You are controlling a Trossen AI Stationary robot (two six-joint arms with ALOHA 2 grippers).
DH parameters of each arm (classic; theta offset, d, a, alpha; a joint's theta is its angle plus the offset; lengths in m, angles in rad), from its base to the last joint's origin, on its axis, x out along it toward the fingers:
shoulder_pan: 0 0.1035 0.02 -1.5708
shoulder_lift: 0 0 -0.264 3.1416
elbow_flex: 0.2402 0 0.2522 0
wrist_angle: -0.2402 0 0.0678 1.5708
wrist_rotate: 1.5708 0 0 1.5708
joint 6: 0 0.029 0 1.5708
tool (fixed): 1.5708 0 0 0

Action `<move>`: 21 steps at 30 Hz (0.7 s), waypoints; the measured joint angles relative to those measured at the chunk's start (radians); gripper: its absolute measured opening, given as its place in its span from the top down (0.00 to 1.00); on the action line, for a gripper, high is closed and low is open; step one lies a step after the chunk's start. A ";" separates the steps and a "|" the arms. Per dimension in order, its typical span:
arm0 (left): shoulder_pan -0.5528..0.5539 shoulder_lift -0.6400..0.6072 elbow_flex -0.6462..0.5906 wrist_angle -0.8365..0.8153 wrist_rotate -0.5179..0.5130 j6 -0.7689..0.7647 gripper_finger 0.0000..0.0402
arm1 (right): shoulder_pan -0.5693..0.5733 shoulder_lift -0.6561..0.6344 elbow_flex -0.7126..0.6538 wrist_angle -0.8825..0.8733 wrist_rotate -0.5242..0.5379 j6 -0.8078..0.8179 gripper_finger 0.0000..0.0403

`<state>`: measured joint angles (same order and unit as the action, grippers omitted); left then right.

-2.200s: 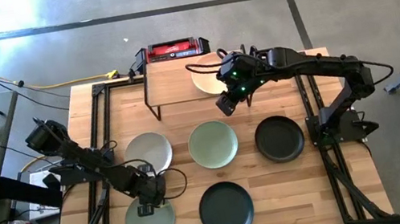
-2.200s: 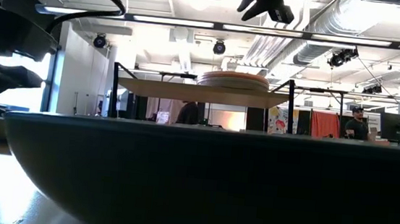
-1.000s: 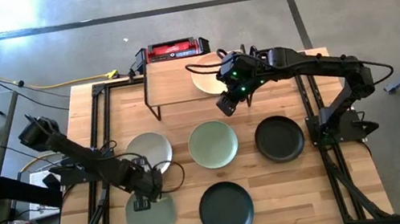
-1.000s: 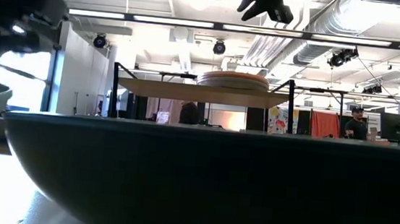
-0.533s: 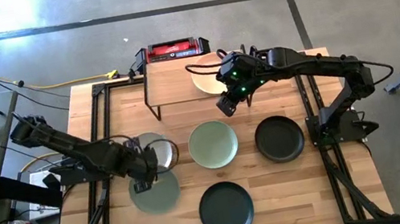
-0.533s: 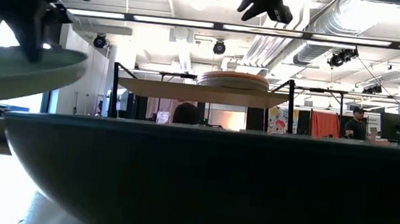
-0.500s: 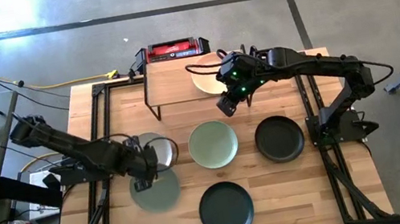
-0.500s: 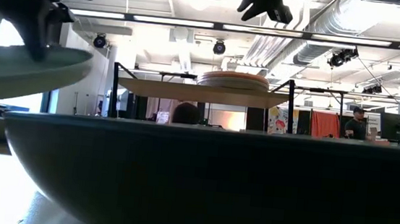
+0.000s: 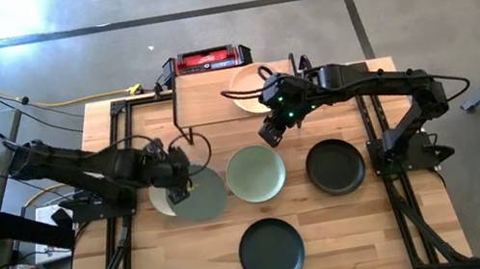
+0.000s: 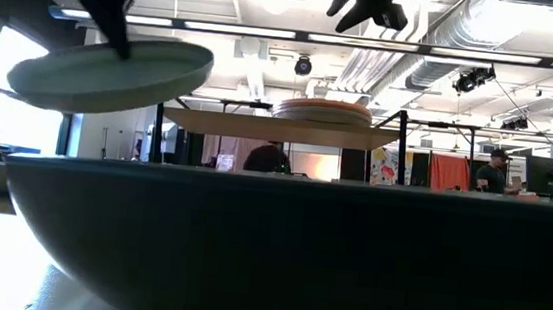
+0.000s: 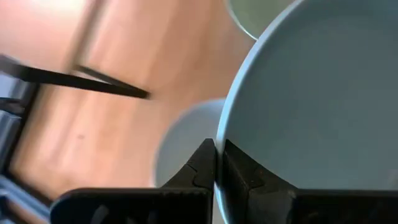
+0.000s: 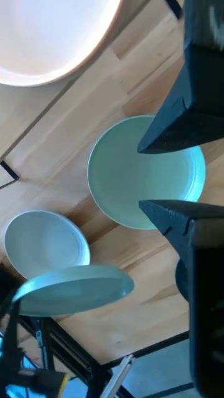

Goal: Place and stack plates onto a shelf
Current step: Stack the green plate on top of the light orange plate on the shelf

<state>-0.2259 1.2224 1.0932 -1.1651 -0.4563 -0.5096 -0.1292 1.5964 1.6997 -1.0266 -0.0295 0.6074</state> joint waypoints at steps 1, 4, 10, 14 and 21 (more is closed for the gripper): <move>0.015 0.000 0.012 -0.002 -0.017 0.012 1.00 | 0.003 0.002 0.000 -0.001 0.009 0.017 0.70; 0.064 0.000 0.040 -0.002 -0.067 0.043 1.00 | 0.016 0.014 0.000 0.008 0.086 0.074 0.65; 0.185 0.001 0.100 0.003 -0.105 0.131 1.00 | 0.022 0.038 0.000 0.061 0.142 0.153 0.64; 0.263 0.001 0.133 0.005 -0.108 0.197 1.00 | 0.037 0.053 0.000 0.167 0.164 0.079 0.64; 0.356 0.001 0.157 0.040 -0.137 0.298 1.00 | 0.065 0.085 0.000 0.321 0.257 -0.026 0.64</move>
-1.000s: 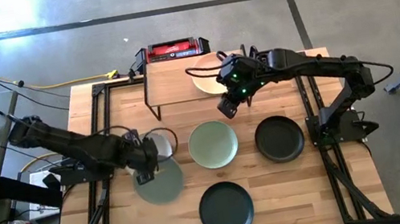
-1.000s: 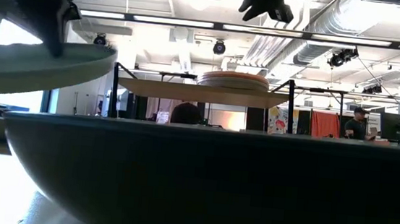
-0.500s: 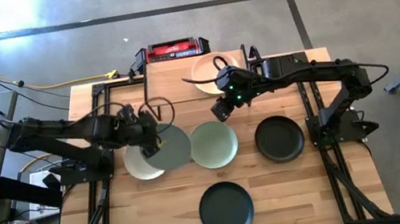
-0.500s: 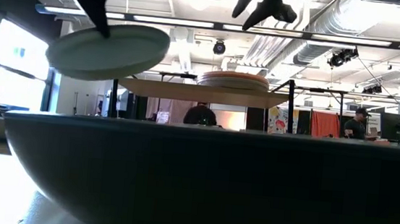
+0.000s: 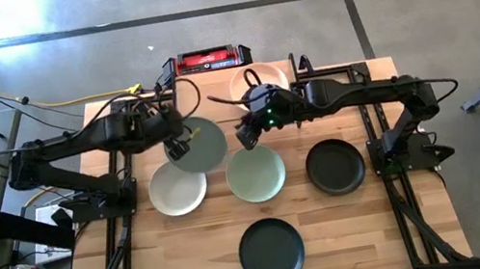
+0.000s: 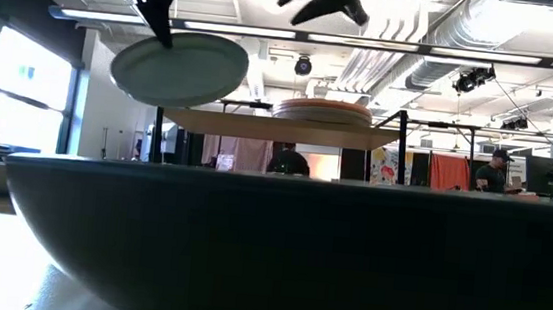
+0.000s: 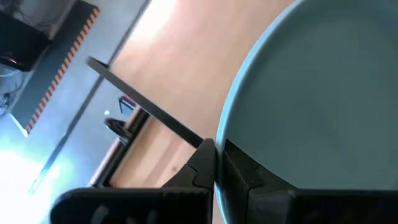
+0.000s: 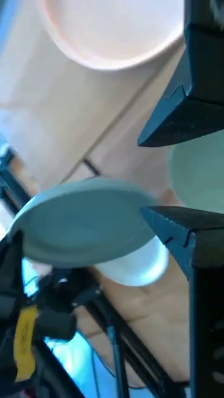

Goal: Place and stack plates onto a shelf
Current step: Stack the green plate on top of the light orange plate on the shelf

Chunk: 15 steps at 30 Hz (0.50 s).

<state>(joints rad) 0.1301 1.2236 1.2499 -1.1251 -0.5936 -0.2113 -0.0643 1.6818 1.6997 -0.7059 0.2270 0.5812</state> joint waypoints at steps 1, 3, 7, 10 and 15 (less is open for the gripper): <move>0.009 0.000 0.000 0.015 -0.002 0.011 1.00 | 0.004 0.004 0.000 0.021 0.015 -0.018 0.64; 0.020 0.000 0.000 0.039 -0.004 0.027 1.00 | 0.011 0.017 0.000 0.032 0.065 -0.048 0.64; 0.028 0.000 0.000 0.101 -0.004 0.054 1.00 | 0.021 0.033 0.000 0.058 0.150 -0.077 0.64; 0.028 0.000 0.000 0.140 -0.006 0.077 1.00 | 0.021 0.038 0.000 0.062 0.166 -0.091 0.64; 0.028 0.000 0.000 0.201 -0.016 0.079 1.00 | 0.021 0.049 0.000 0.080 0.186 -0.093 0.64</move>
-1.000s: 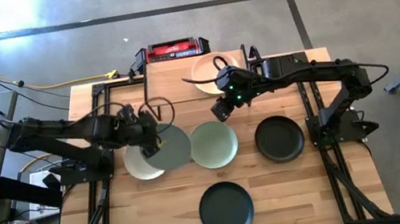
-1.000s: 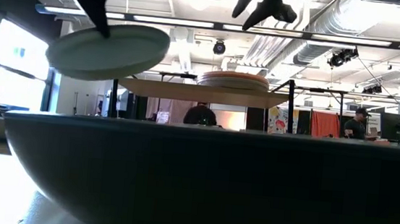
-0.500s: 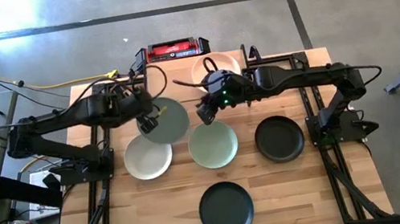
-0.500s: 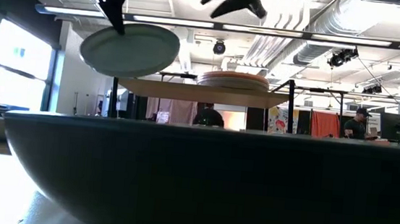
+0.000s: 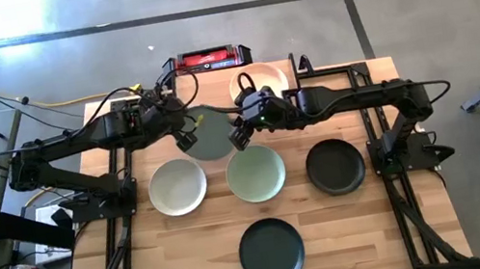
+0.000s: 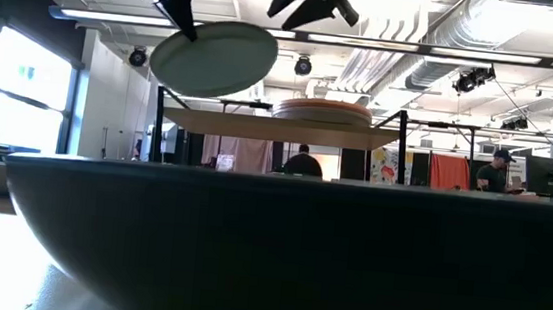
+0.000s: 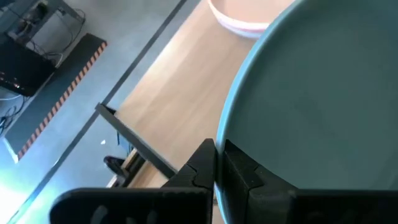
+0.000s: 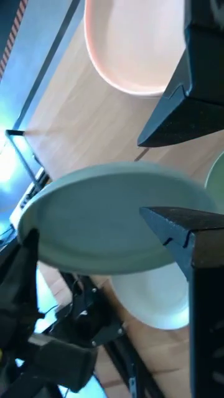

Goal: Place and stack plates onto a shelf
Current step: Stack the green plate on top of the light orange plate on the shelf

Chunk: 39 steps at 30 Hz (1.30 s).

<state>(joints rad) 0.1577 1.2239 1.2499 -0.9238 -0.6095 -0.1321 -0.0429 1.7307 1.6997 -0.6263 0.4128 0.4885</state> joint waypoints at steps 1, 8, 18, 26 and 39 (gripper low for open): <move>0.000 0.000 0.000 0.011 0.000 0.005 1.00 | 0.000 0.002 0.000 -0.001 0.001 0.000 0.64; 0.000 0.000 0.000 0.068 0.000 0.006 0.99 | -0.001 0.009 0.000 -0.022 0.051 0.001 0.64; -0.001 0.000 0.000 0.132 0.017 0.035 0.99 | -0.003 0.009 0.000 -0.018 0.078 0.008 0.72; -0.001 0.000 0.000 0.136 0.031 0.040 0.99 | -0.003 0.009 0.000 0.002 0.092 0.011 0.95; 0.018 0.000 0.000 0.137 0.118 0.039 0.91 | -0.003 0.009 0.000 -0.017 0.090 0.098 0.99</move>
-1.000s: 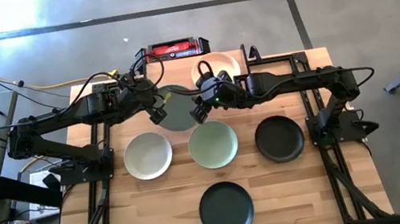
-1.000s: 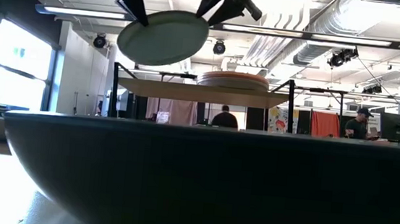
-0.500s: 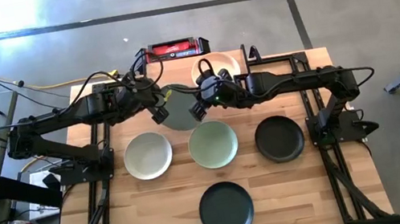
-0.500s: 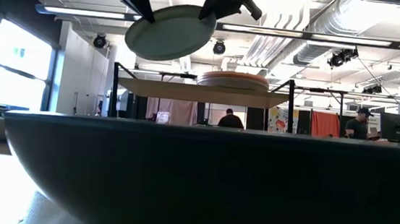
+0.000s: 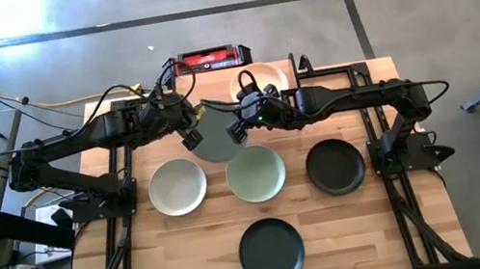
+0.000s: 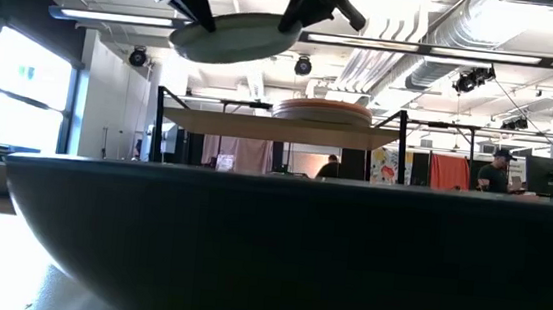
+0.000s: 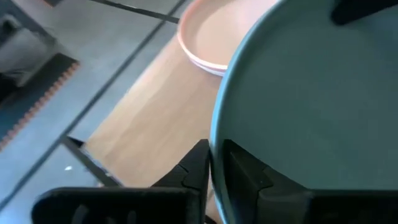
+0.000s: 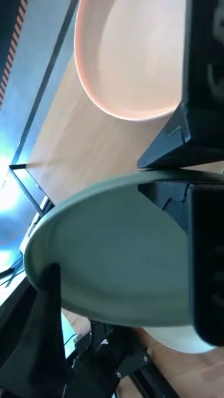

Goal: Place and stack plates onto a shelf
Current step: Stack the green plate on top of the light orange plate on the shelf

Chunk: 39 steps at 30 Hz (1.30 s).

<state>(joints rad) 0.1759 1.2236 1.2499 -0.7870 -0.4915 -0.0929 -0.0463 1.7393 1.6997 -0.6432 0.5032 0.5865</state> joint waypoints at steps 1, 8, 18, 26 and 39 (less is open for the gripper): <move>0.005 0.000 0.000 0.000 0.022 0.000 0.89 | 0.000 0.000 0.000 -0.003 -0.001 0.000 1.00; 0.022 0.000 0.000 0.054 0.118 0.000 0.76 | -0.003 0.000 0.000 -0.031 -0.001 0.045 1.00; 0.022 0.001 0.077 0.052 0.067 0.091 0.67 | -0.071 -0.036 0.000 -0.068 0.002 0.044 1.00; 0.022 0.001 0.152 0.054 0.022 0.157 0.67 | -0.205 -0.114 0.000 -0.145 -0.025 0.020 1.00; 0.022 0.001 0.157 0.051 0.010 0.158 0.67 | -0.518 -0.142 0.000 -0.222 -0.436 -0.097 1.00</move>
<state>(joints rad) 0.1982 1.2243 1.4071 -0.7361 -0.4817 0.0647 -0.5645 1.5978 1.6997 -0.8650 0.0674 0.4899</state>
